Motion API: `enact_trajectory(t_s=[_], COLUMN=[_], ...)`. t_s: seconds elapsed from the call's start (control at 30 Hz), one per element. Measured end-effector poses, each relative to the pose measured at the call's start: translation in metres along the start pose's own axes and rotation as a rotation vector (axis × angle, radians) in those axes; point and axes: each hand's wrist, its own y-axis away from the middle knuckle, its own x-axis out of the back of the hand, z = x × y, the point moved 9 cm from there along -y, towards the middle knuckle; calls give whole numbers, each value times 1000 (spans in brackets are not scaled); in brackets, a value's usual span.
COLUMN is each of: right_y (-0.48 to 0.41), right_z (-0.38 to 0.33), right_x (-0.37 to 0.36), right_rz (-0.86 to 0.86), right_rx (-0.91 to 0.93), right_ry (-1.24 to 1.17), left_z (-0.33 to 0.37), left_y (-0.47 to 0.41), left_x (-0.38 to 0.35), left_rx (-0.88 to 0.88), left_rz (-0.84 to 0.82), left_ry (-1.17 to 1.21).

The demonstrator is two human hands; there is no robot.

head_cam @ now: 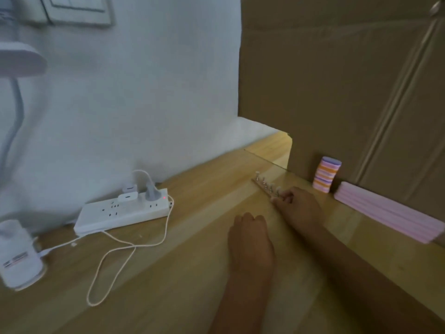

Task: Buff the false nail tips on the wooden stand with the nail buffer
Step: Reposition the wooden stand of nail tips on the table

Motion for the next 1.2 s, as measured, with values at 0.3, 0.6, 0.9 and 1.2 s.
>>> enact_trajectory(t_s=[0.3,0.6,0.9,1.2], right_y=[-96,-114,-106,-126], right_z=[2,-17,-41,-21], right_x=[-22,-37,-40,-48], right_rz=[89,85,95,-7], right_rx=[-151,68,323,129], right_ry=[112,198,203,254], left_z=[2,9,8,6], left_y=[-60,-52,-52,-52], left_x=[-19,-23,-23,-22], left_rx=[-3,5,-27,-24], left_rz=[51,73,60,41], left_ry=[-49,-36,-40,10])
